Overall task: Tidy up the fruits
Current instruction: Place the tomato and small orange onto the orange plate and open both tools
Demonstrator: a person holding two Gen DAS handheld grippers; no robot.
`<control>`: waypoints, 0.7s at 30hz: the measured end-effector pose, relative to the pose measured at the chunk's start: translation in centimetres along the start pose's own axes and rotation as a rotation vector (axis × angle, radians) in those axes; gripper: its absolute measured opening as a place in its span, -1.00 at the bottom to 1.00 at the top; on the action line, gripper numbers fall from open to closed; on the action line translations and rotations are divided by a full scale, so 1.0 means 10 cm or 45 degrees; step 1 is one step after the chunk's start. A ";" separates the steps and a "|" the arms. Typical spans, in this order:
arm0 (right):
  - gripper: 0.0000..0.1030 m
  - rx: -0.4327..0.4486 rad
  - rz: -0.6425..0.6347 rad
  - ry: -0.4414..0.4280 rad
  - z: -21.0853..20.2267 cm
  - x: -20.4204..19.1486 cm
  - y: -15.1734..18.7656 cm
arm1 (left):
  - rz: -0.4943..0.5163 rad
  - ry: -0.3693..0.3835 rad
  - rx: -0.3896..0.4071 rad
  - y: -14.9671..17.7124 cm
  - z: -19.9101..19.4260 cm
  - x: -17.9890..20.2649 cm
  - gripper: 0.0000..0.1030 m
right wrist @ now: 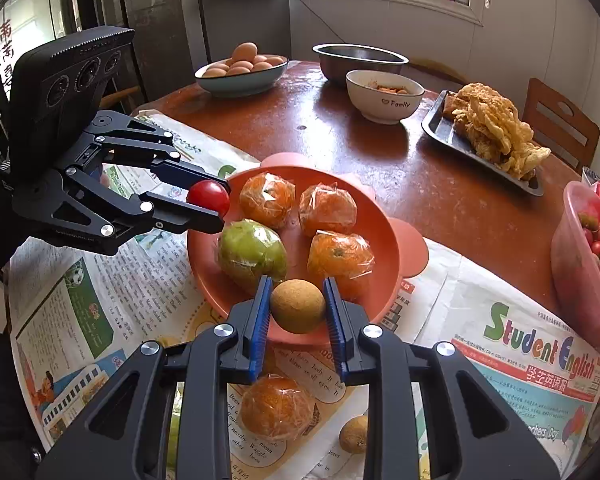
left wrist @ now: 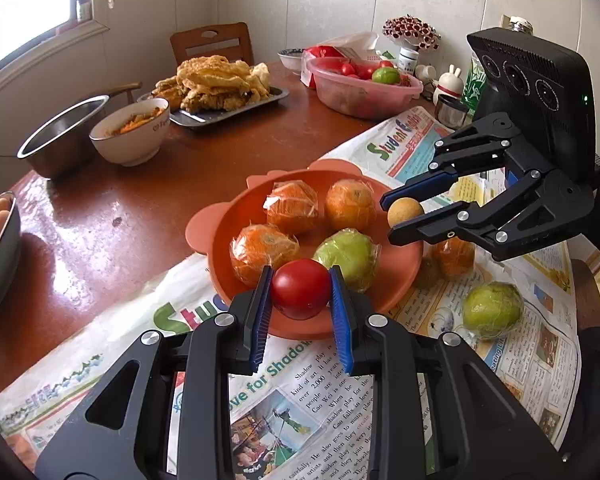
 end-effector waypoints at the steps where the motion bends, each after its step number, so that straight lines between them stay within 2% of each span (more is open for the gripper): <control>1: -0.51 -0.005 -0.001 -0.001 0.01 0.00 0.01 | 0.000 0.000 0.000 0.00 0.01 0.00 -0.62; 12: -0.49 -0.045 0.033 -0.018 0.12 0.04 0.06 | -0.026 -0.010 -0.021 0.03 0.07 -0.06 -0.60; 13: -0.46 -0.042 0.040 -0.023 0.12 0.05 0.06 | -0.027 -0.012 -0.019 0.03 0.07 -0.07 -0.60; 15: -0.25 -0.029 0.046 -0.027 0.10 0.06 0.05 | -0.023 -0.012 -0.018 0.03 0.07 -0.06 -0.59; 19: -0.25 -0.015 0.029 -0.016 0.06 0.03 0.03 | -0.021 -0.022 -0.010 0.03 0.05 -0.07 -0.57; 21: -0.25 -0.003 0.026 -0.015 0.02 0.02 0.02 | -0.030 -0.027 0.002 0.02 0.04 -0.08 -0.21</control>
Point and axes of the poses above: each gripper's, at about its wrist camera, not at the fingertips, and z roughly the way its jaws point, x to its right, y to its underside, the point moved 4 cm from there along z, roughly the way its jaws point, and after that the axes turned 12 degrees about -y, right-handed, at the moved point
